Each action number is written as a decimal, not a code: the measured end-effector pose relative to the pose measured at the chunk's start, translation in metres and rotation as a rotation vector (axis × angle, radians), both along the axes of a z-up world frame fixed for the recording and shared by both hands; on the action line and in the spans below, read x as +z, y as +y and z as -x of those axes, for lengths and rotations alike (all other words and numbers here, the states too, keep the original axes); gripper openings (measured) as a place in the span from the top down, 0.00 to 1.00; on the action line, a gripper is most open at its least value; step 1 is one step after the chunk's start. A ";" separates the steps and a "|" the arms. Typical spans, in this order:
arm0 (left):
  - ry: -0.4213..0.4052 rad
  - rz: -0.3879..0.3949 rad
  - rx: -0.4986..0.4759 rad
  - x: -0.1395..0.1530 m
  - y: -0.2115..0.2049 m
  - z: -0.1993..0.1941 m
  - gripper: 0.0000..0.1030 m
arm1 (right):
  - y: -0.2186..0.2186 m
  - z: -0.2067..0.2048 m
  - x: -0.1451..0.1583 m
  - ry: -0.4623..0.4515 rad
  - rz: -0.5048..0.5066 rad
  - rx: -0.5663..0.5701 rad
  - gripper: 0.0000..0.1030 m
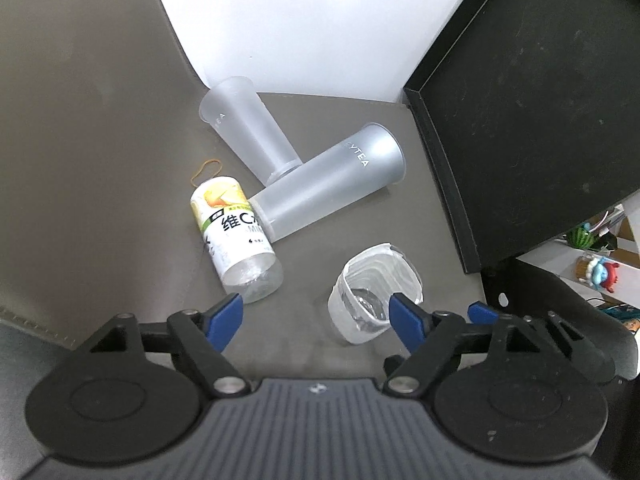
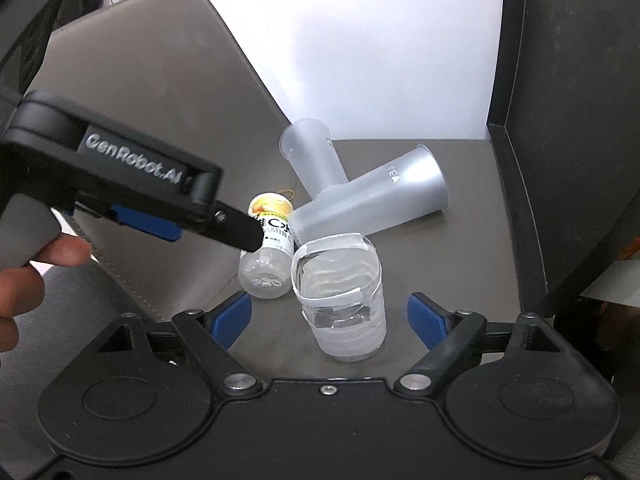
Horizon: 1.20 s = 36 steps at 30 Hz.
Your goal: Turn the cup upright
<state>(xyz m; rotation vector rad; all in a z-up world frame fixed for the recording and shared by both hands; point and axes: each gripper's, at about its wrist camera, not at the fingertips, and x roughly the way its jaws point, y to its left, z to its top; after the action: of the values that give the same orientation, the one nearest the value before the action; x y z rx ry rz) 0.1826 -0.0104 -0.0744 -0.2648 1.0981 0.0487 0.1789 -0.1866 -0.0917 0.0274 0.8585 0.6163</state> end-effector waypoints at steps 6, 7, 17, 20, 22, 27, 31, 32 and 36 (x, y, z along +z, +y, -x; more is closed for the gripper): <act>-0.033 -0.040 0.010 0.014 0.001 0.021 0.20 | -0.009 0.006 0.014 -0.018 -0.019 -0.019 0.13; -0.039 -0.036 0.007 0.017 0.001 0.025 0.20 | -0.011 0.008 0.016 -0.018 -0.024 -0.021 0.13; -0.083 -0.049 -0.004 0.032 0.003 0.060 0.19 | -0.024 0.020 0.042 -0.044 -0.038 -0.050 0.06; -0.094 -0.058 -0.002 0.036 0.005 0.070 0.19 | -0.028 0.025 0.052 -0.052 -0.042 -0.063 0.02; -0.098 -0.061 -0.001 0.038 0.005 0.076 0.18 | -0.030 0.029 0.058 -0.062 -0.044 -0.070 0.01; -0.111 -0.060 0.001 0.043 0.005 0.093 0.17 | -0.038 0.036 0.071 -0.076 -0.054 -0.094 0.00; -0.129 -0.066 -0.004 0.049 0.003 0.106 0.17 | -0.042 0.044 0.082 -0.078 -0.047 -0.103 0.00; -0.135 -0.071 -0.004 0.050 0.003 0.110 0.17 | -0.043 0.046 0.085 -0.079 -0.044 -0.101 0.00; -0.154 -0.084 -0.011 0.054 0.000 0.124 0.16 | -0.045 0.054 0.095 -0.083 -0.050 -0.101 0.00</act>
<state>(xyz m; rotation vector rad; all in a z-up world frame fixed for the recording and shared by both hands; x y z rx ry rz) 0.0588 -0.0103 -0.0201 -0.1844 0.9415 0.0635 0.1245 -0.2314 0.0031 0.0897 0.7565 0.5404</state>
